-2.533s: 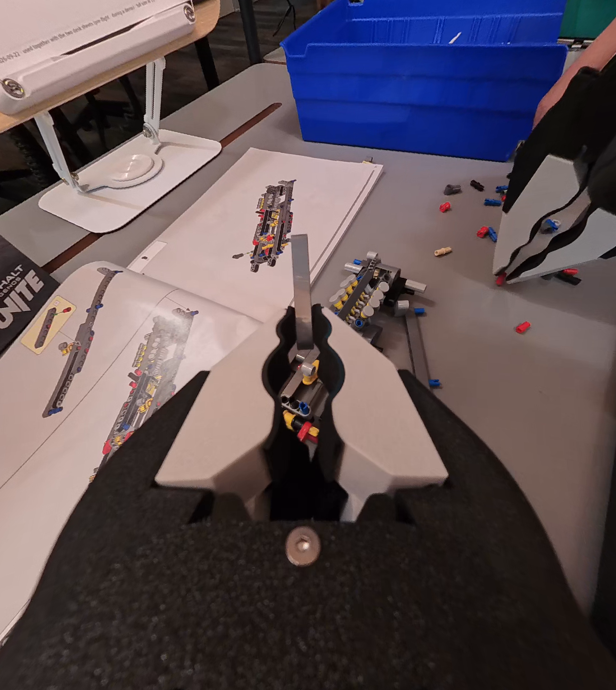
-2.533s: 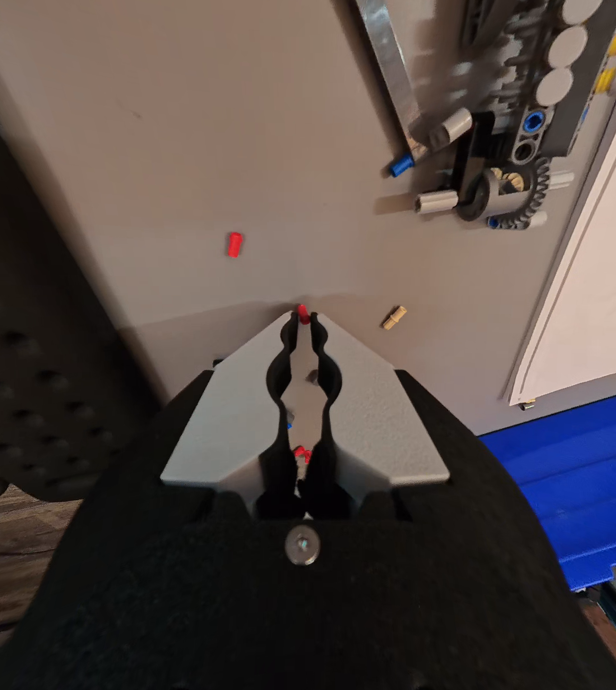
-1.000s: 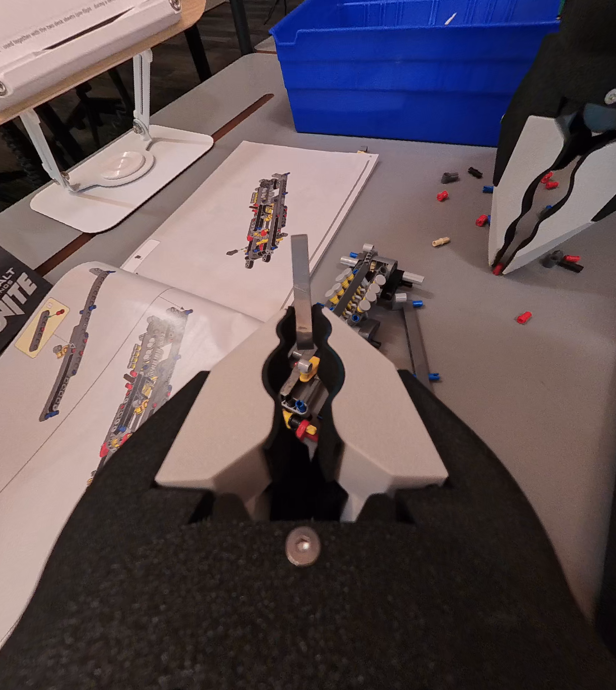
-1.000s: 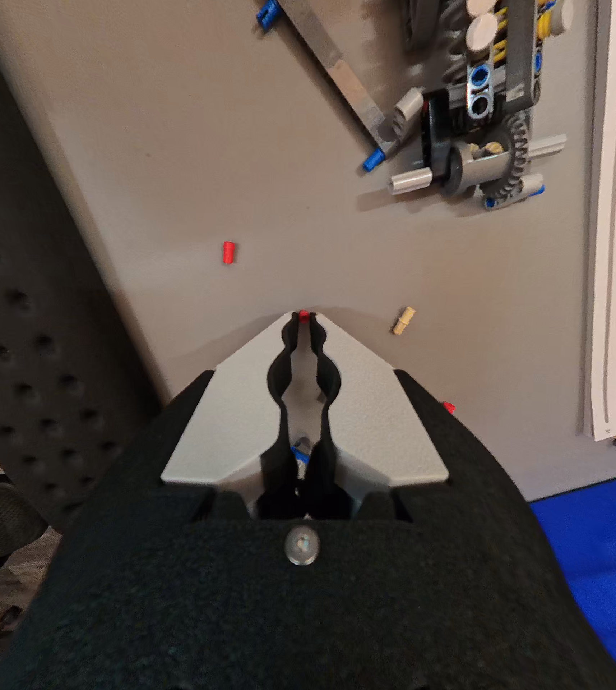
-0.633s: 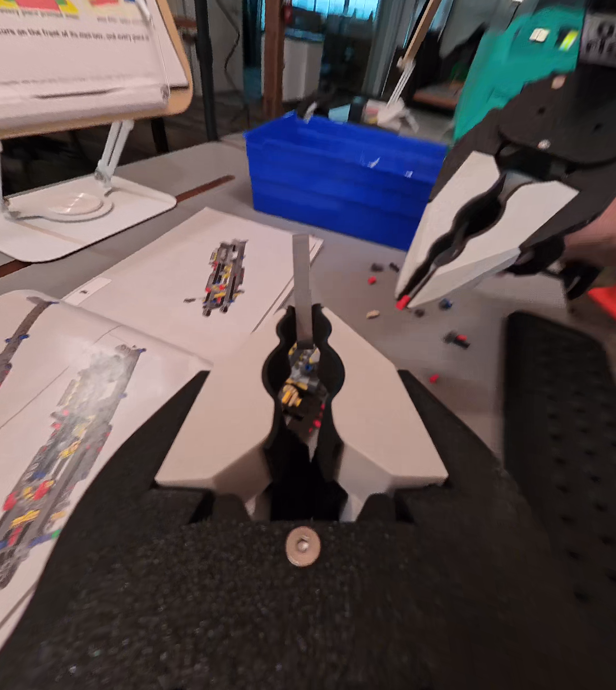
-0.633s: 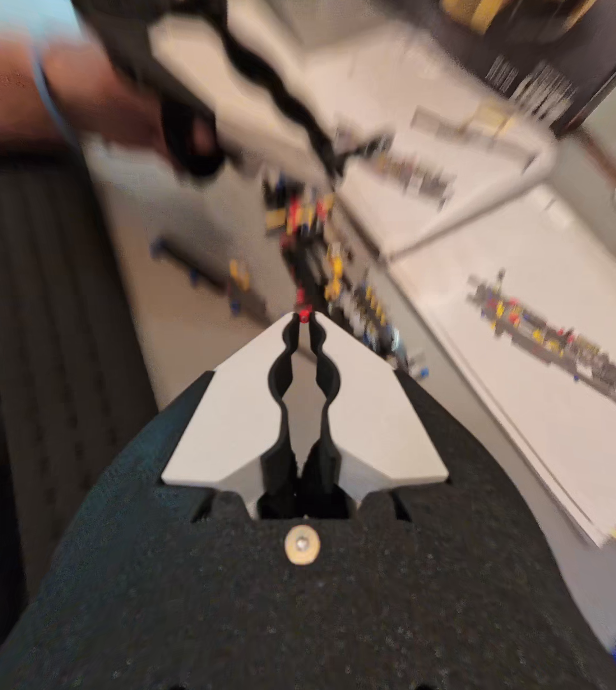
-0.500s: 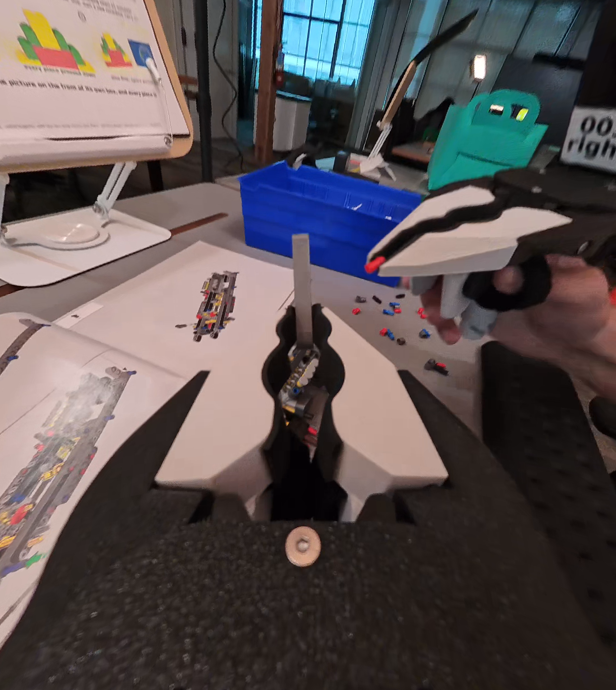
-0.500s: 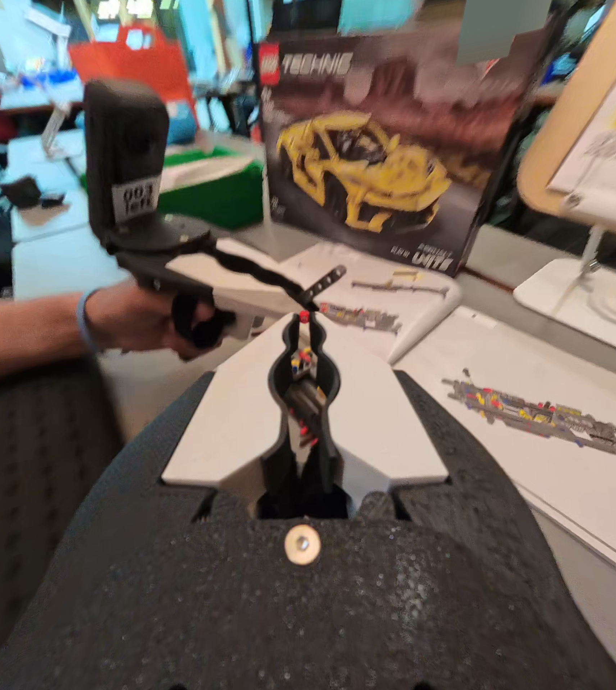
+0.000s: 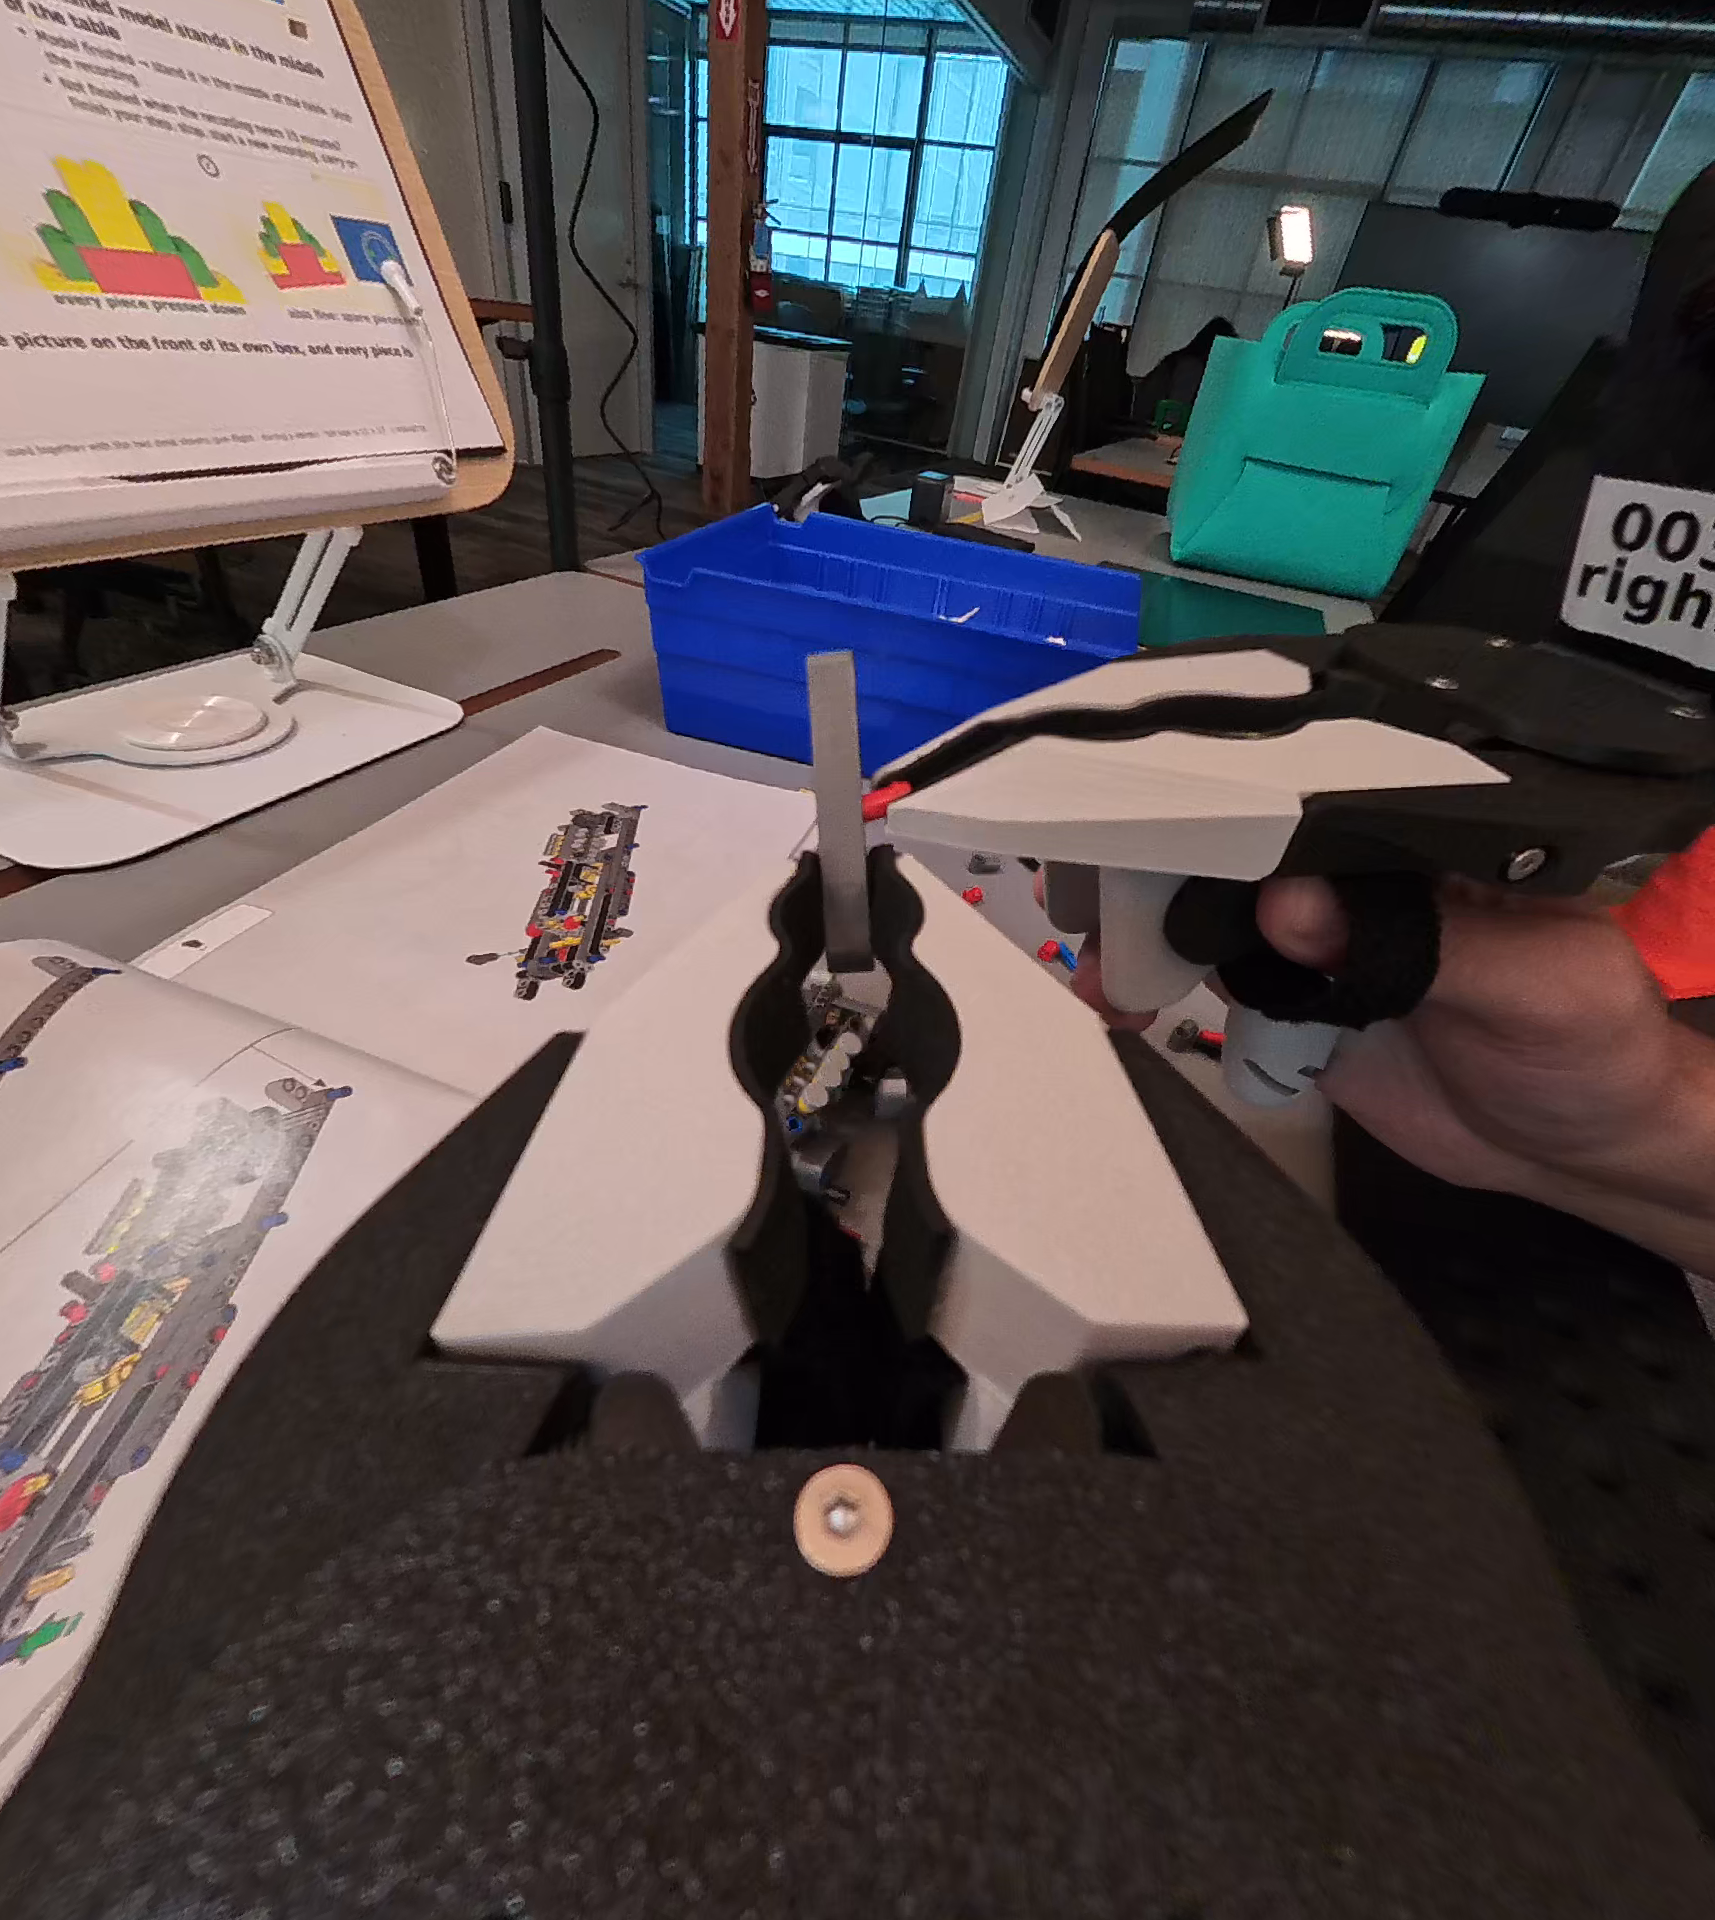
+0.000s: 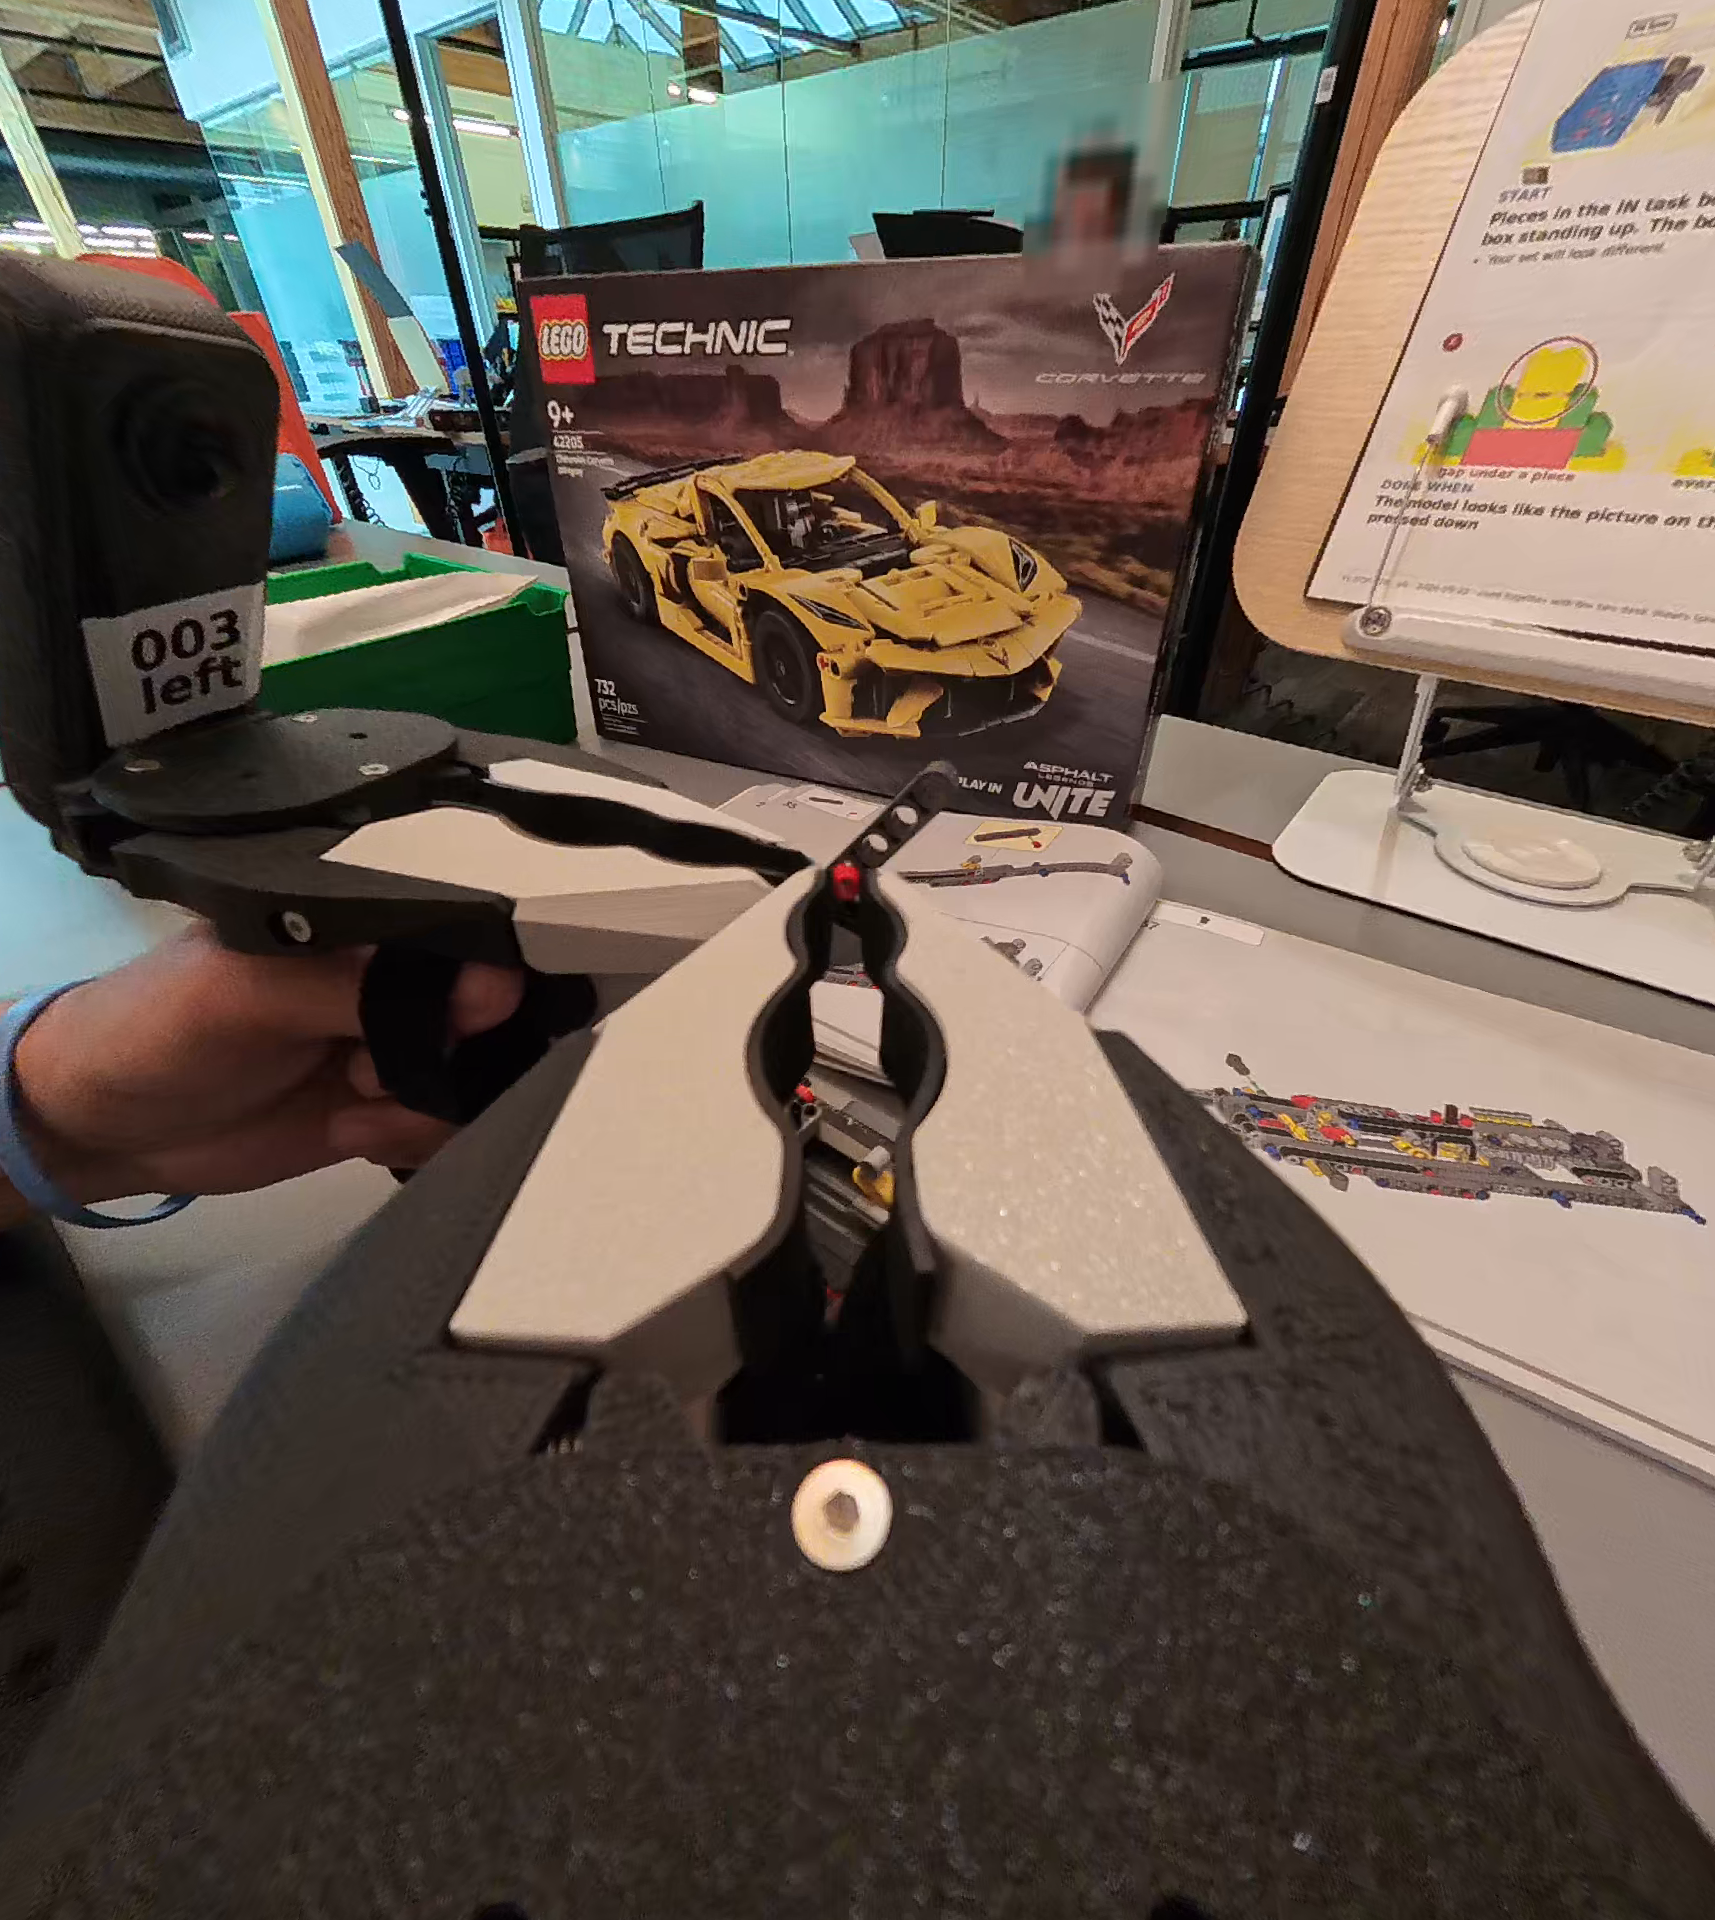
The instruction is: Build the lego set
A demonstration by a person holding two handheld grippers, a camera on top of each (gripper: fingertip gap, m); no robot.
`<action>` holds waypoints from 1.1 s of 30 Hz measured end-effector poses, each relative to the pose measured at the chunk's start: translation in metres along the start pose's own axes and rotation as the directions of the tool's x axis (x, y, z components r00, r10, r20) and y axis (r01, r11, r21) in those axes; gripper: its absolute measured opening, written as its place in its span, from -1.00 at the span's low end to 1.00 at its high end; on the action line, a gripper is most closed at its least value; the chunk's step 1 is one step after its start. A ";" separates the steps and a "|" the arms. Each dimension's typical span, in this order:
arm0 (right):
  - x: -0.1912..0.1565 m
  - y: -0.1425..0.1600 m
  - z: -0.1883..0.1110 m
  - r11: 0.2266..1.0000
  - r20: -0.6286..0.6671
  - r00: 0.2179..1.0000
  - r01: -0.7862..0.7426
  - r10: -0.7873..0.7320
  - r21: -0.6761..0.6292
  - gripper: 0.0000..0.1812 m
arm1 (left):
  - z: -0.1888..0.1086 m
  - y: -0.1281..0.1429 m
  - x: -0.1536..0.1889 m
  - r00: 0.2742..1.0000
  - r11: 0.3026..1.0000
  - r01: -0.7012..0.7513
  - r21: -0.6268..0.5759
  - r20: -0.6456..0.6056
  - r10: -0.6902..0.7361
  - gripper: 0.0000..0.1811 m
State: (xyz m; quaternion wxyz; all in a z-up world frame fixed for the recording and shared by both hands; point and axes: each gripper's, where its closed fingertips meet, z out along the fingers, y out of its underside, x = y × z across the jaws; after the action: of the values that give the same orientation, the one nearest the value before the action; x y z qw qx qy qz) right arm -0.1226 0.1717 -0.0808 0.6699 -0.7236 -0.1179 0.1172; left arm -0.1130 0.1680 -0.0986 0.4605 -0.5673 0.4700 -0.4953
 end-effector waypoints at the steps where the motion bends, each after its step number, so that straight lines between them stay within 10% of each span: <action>1: 0.000 0.001 0.000 1.000 -0.002 1.000 0.000 0.000 -0.007 -0.97 | 0.000 0.000 -0.001 1.000 1.000 -0.002 -0.001 0.004 0.002 -0.92; 21: -0.002 0.003 -0.001 0.983 0.068 0.988 -0.144 0.137 0.114 -0.98 | -0.002 0.001 -0.007 0.792 0.837 -0.531 -0.136 0.273 0.547 -0.91; 27: -0.005 0.007 -0.011 0.967 0.229 0.945 -0.250 0.235 0.041 -0.90 | 0.003 0.016 -0.008 0.989 0.986 -0.130 -0.102 0.054 0.136 -0.92; 33: -0.012 0.000 -0.032 0.925 0.581 0.739 -0.375 0.341 -0.065 -0.56 | -0.007 0.006 0.031 0.920 0.980 0.180 -0.083 -0.337 -0.198 -0.92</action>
State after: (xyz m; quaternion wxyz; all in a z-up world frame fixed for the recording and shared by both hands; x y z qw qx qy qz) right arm -0.1240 0.1378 -0.0785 0.5861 -0.6424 -0.1724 0.4626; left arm -0.1183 0.1357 -0.0996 0.3069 -0.5262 0.4986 -0.6166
